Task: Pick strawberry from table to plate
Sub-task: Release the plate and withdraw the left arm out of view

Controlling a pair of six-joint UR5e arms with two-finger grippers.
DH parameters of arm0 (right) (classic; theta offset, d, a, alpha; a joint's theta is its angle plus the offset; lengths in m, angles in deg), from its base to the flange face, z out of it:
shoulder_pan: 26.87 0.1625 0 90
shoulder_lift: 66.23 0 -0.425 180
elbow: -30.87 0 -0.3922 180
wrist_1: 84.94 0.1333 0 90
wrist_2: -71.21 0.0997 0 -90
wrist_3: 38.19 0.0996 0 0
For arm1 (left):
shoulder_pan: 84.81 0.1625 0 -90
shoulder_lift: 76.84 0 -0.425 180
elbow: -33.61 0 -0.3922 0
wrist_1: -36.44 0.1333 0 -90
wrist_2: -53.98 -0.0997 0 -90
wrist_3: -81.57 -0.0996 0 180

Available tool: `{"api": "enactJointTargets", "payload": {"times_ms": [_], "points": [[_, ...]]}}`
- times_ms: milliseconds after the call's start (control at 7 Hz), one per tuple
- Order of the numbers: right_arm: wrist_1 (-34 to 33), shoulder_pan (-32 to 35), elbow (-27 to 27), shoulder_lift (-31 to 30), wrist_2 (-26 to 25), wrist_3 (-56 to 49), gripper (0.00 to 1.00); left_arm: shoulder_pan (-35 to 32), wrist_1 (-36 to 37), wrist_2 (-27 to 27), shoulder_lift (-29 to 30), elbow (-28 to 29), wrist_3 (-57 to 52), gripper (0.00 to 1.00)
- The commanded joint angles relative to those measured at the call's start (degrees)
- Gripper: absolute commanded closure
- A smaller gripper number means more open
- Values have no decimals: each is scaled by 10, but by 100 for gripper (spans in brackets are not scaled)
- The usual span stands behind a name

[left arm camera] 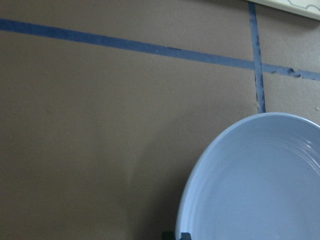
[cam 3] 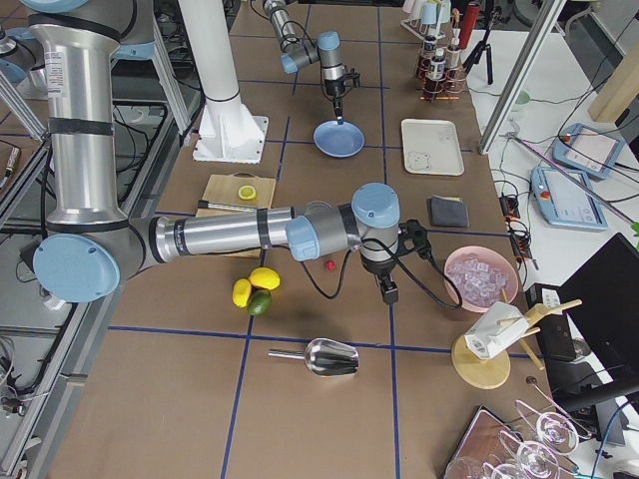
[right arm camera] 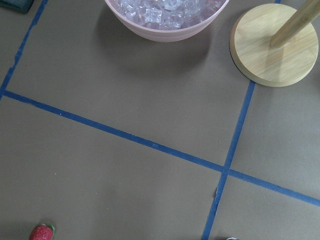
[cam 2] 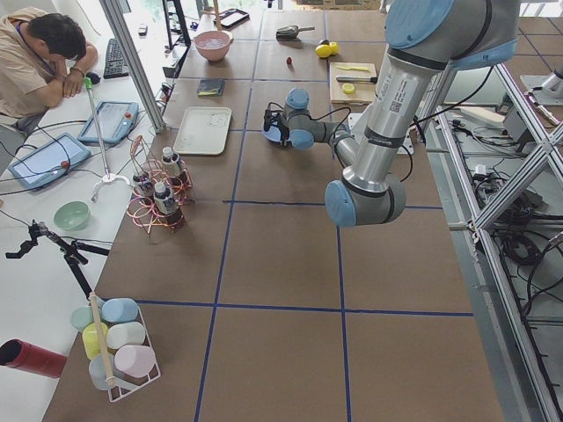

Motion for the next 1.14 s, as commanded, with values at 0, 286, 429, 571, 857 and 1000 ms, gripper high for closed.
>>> {"api": "enactJointTargets", "payload": {"times_ms": [0, 286, 429, 571, 857, 1000], "points": [[0, 0, 0, 0, 0, 0, 0, 2, 0, 0, 0, 1, -4, 63], [0, 0, 0, 0, 0, 0, 0, -6, 6, 5, -6, -14, -41, 0], [0, 0, -1, 1, -3, 0, 0, -56, 45, 38, -23, -43, -142, 0], [0, 0, -5, 4, -2, 23, 0, -126, 134, 96, -39, -93, -249, 0], [3, -7, -35, 8, 0, 88, 0, -274, 289, 135, -58, -144, -483, 0], [30, -31, -43, 10, -5, 88, 0, -353, 304, 163, -89, -137, -621, 0]]}}
